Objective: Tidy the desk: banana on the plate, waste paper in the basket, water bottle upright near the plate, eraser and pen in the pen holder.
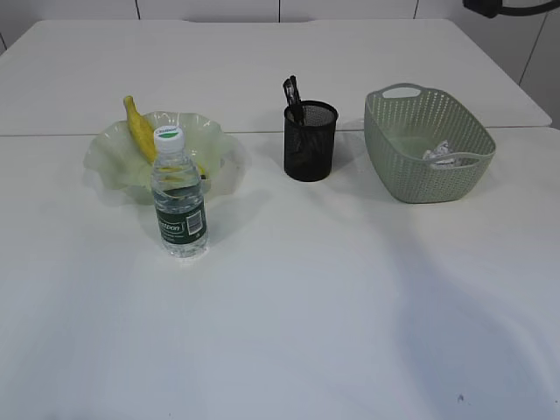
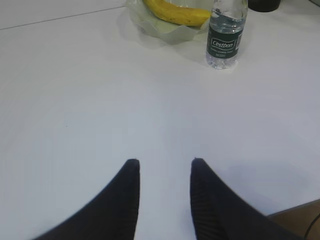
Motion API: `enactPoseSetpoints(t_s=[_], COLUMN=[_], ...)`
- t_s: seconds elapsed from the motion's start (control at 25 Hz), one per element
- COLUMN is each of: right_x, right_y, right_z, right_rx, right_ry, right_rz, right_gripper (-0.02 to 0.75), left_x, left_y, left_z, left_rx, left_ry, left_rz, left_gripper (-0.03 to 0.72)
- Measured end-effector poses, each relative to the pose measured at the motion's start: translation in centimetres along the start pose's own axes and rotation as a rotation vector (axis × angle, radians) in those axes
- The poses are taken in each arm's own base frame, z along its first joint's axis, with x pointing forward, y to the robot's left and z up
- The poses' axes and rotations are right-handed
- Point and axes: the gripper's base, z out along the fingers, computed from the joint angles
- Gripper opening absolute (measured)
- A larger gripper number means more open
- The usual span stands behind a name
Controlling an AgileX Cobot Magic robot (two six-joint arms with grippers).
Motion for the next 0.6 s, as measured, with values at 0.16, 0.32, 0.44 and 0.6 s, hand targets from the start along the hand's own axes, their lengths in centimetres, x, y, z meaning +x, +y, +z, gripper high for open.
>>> enactPoseSetpoints(t_s=[0.16, 0.32, 0.44, 0.6], right_x=[0.4, 0.6, 1.2, 2.9], right_y=[-0.1, -0.2, -0.2, -0.1], right_z=[0.0, 0.0, 0.0, -0.8], right_rx=[0.009, 0.011, 0.014, 0.085], right_ry=[0.009, 0.015, 0.03, 0.082], right_rz=[0.023, 0.035, 0.048, 0.075], right_gripper=[0.167, 0.167, 0.167, 0.167], left_x=[0.0, 0.0, 0.0, 0.0], left_y=[0.0, 0.0, 0.0, 0.0], left_z=[0.0, 0.0, 0.0, 0.0], left_rx=[0.0, 0.0, 0.0, 0.0], left_ry=[-0.002, -0.002, -0.002, -0.002], left_rz=[0.0, 0.0, 0.0, -0.002], left_gripper=[0.239, 0.239, 0.239, 0.239])
